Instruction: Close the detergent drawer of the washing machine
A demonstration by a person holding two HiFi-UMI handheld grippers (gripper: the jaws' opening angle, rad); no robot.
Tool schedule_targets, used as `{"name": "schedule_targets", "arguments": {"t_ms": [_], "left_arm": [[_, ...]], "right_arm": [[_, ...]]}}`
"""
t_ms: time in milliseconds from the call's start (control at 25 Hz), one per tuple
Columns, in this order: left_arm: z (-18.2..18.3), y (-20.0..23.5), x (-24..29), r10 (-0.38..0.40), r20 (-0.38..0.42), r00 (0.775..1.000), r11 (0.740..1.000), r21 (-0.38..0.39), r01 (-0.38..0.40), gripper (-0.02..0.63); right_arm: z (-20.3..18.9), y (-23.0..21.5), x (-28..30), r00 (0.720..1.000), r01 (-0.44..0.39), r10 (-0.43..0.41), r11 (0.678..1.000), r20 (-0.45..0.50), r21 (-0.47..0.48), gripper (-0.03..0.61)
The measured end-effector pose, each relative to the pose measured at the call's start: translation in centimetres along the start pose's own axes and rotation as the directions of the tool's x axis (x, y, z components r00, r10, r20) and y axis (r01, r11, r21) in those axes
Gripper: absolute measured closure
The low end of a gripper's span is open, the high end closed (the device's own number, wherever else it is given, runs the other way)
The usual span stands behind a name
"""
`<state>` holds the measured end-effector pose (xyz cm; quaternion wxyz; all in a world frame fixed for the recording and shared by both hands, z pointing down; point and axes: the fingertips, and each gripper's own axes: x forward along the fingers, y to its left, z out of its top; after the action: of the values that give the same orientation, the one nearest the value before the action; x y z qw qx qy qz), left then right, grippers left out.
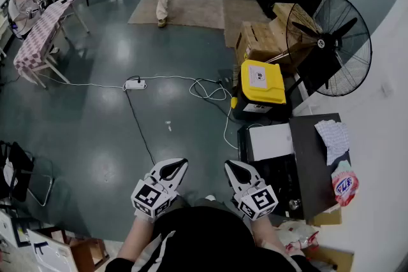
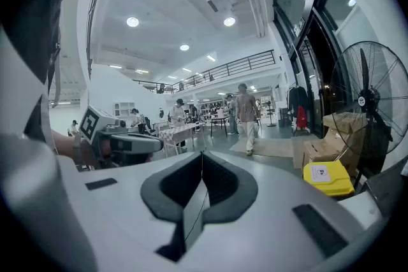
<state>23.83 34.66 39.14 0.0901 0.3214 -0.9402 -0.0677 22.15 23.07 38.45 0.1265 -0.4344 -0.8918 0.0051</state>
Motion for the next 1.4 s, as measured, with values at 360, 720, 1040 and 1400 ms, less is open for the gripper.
{"name": "schedule_targets", "arguments": {"t_ms": [360,720,1040,1400], "left_arm": [[-1.2,5.8,-3.0,0.002,0.004,1.000,0.999,-0.038,-0.002,0.603],[-1.3,10.5,-1.2,-0.008,-0.014,1.000,0.999,-0.037,0.007,0.603],[-0.3,15.4,6.4,0.014,-0.052,0.999,1.000,-0.021,-0.015,0.603],[2.1,19.8,19.5,-0.047,-0.106,0.993,0.998,0.025,0.050,0.603]], "right_arm": [[-0.6,2.8,5.0,1.000,-0.012,0.012,1.000,-0.016,0.009,0.560],[-0.4,0.7,8.7,0.999,0.030,-0.029,0.999,-0.021,0.025,0.560],[0.3,-8.2,13.8,1.000,0.027,-0.027,0.998,-0.009,0.060,0.560],[1.7,-19.8,17.1,0.997,0.073,-0.073,0.993,-0.004,0.091,0.558]]}}
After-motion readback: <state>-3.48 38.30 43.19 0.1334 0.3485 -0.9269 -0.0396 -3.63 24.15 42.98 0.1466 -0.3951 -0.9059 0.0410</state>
